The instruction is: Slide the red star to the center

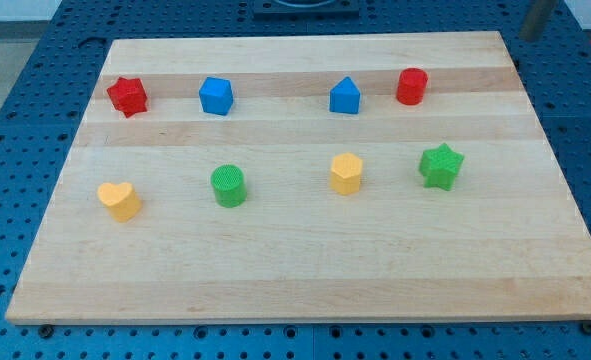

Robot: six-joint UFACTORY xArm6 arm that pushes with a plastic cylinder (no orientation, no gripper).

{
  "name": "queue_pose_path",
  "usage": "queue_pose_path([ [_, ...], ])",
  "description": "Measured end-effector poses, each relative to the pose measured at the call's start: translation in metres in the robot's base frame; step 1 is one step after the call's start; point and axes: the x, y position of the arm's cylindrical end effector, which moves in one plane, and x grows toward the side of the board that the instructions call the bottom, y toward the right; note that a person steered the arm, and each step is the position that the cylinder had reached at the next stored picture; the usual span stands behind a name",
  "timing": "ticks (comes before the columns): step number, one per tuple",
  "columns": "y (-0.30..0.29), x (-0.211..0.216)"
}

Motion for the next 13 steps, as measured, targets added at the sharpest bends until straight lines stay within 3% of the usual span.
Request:
queue_pose_path([
  [2,0.0,0.044],
  [6,-0.066,0.042],
  [7,-0.1,0.051],
  [10,-0.128,0.098],
  [12,-0.139,0.072],
  [13,-0.177,0.088],
])
